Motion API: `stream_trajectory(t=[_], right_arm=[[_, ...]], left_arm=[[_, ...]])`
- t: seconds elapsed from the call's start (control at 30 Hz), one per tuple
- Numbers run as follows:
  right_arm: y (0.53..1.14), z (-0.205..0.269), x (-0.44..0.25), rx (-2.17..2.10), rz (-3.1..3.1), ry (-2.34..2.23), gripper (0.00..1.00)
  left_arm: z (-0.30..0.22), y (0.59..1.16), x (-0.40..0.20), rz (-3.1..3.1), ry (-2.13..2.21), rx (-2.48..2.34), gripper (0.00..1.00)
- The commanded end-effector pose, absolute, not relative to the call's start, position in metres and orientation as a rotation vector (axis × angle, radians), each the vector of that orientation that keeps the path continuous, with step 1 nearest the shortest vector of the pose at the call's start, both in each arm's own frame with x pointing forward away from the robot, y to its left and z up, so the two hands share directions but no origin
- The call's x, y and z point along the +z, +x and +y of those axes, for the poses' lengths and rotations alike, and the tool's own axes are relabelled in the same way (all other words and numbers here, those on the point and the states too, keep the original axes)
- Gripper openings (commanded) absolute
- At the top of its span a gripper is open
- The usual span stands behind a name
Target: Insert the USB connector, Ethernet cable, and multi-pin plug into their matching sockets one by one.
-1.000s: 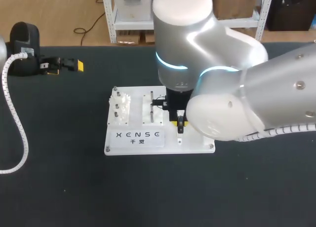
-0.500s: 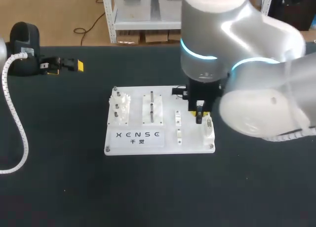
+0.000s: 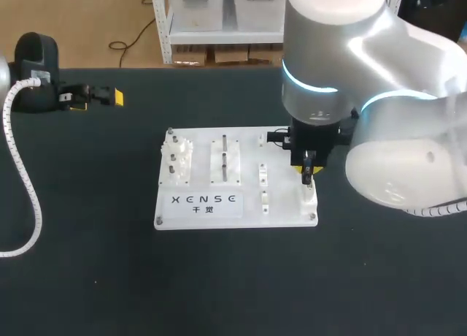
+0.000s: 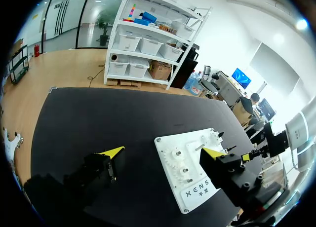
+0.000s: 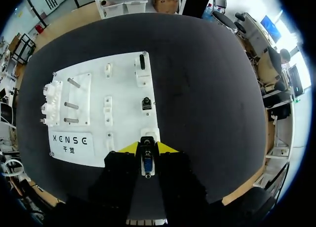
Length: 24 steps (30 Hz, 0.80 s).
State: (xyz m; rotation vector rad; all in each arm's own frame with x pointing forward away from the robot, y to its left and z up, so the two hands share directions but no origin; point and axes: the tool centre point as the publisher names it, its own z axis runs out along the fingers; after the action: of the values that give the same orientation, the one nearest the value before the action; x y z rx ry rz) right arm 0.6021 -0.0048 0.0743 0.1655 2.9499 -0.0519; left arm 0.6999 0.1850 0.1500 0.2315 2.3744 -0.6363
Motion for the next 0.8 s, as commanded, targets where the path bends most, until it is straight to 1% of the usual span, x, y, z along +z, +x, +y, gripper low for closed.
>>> stream_trajectory(t=[0.03,0.8], right_arm=[[0.6,-0.0084,0.0739,-0.055,2.946,0.166,0.0],[0.5962,-0.0116,0.0647,-0.077,2.962,0.182,0.0]], left_arm=[[0.185,0.6999,0.15,2.374,0.232,-0.636,1.0],[0.185,0.6999,0.15,2.374,0.232,-0.636,1.0]])
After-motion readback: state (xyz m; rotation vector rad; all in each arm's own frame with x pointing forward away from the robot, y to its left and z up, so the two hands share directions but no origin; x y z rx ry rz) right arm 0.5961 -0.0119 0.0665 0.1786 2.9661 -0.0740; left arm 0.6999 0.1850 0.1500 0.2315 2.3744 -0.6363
